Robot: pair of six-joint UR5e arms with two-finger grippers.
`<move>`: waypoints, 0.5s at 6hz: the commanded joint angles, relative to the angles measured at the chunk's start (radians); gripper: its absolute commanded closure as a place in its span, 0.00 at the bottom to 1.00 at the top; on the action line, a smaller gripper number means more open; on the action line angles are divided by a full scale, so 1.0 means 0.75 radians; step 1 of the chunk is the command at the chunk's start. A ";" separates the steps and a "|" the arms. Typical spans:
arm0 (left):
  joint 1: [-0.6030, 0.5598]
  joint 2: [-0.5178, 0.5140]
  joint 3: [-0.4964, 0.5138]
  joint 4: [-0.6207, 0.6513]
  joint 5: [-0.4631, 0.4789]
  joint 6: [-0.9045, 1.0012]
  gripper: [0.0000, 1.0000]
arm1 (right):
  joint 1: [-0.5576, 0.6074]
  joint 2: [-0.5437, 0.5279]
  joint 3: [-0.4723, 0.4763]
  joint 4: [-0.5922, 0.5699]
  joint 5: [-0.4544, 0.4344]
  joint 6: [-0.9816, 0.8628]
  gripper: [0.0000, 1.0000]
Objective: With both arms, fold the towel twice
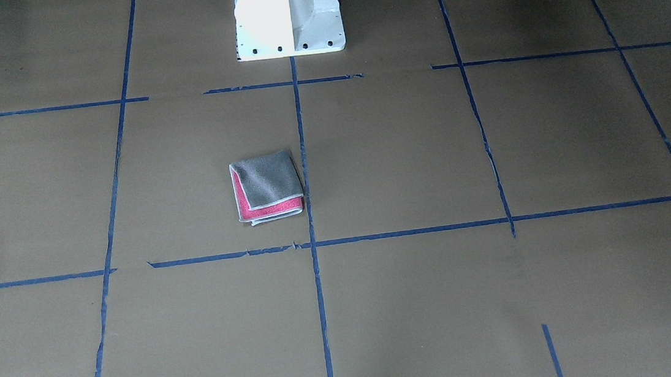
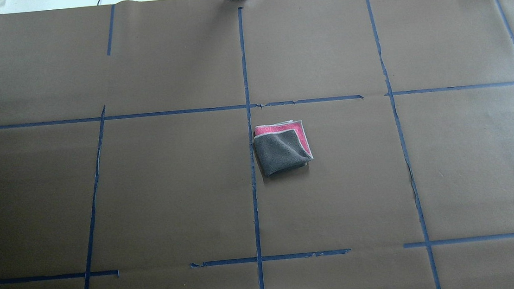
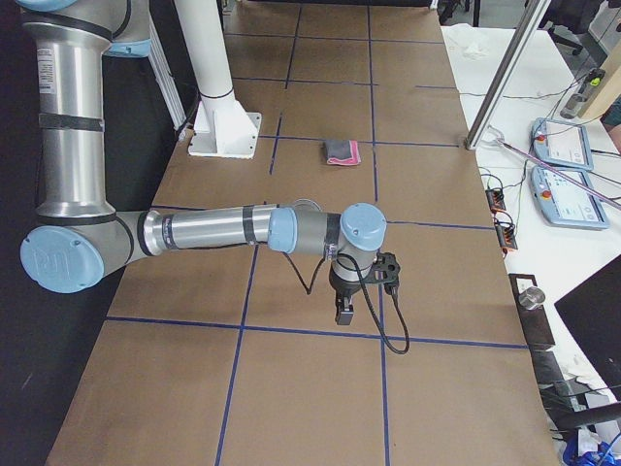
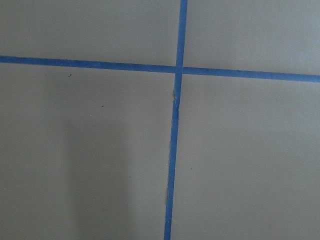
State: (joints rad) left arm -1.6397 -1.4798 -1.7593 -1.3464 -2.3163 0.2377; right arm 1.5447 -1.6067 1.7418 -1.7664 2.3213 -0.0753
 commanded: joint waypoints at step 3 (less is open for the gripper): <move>0.000 0.014 0.000 0.006 0.000 -0.002 0.00 | 0.000 0.001 0.003 -0.001 0.001 0.004 0.00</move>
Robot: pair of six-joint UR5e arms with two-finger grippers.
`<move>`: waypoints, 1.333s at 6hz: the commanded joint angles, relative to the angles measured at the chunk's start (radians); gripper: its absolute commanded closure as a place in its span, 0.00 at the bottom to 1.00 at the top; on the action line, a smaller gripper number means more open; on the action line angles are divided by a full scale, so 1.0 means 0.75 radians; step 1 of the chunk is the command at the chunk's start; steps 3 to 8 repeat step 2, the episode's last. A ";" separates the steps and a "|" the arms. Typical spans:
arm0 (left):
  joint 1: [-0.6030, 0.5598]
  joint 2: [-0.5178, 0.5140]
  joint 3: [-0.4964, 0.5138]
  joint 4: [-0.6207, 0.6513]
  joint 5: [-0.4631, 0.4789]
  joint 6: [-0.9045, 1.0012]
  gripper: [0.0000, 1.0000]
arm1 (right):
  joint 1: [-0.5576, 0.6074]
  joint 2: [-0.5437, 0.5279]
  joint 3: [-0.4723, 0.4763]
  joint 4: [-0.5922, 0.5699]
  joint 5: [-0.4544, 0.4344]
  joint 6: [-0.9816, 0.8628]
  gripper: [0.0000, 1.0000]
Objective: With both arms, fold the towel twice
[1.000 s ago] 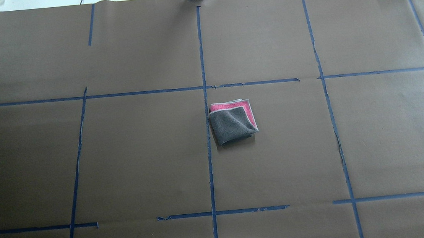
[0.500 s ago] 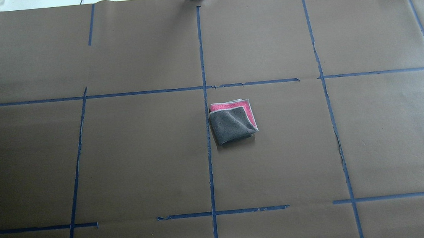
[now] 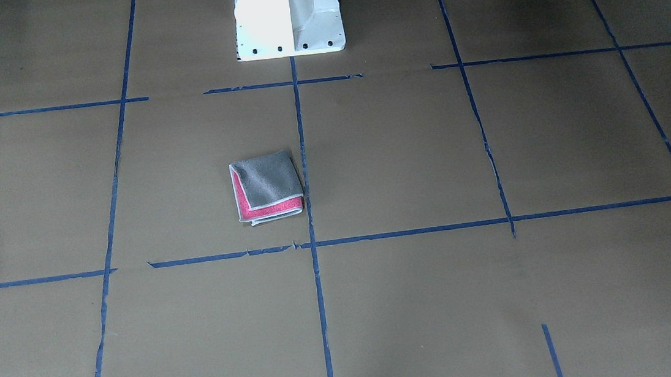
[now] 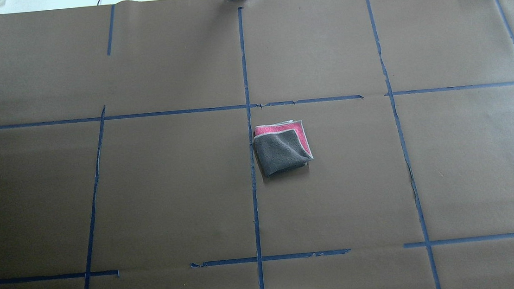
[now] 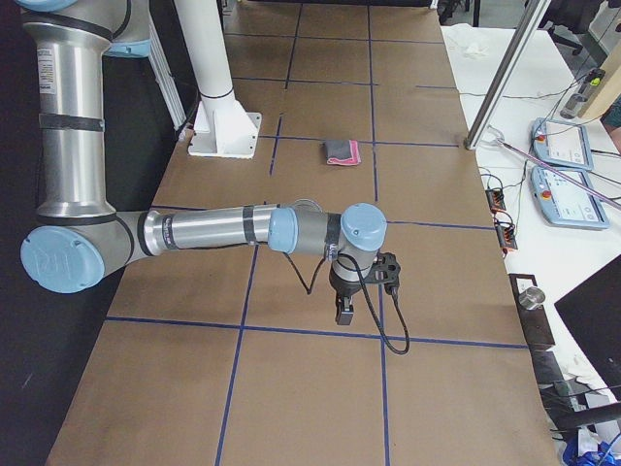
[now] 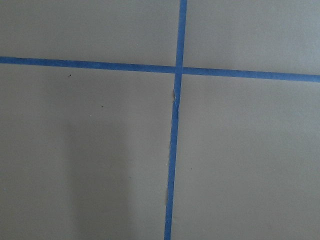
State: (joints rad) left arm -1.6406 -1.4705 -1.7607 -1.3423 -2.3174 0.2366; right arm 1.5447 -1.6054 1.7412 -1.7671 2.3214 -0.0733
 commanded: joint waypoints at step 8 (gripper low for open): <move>0.001 0.001 -0.002 -0.004 -0.001 0.002 0.00 | 0.000 0.005 0.004 0.000 -0.001 0.000 0.00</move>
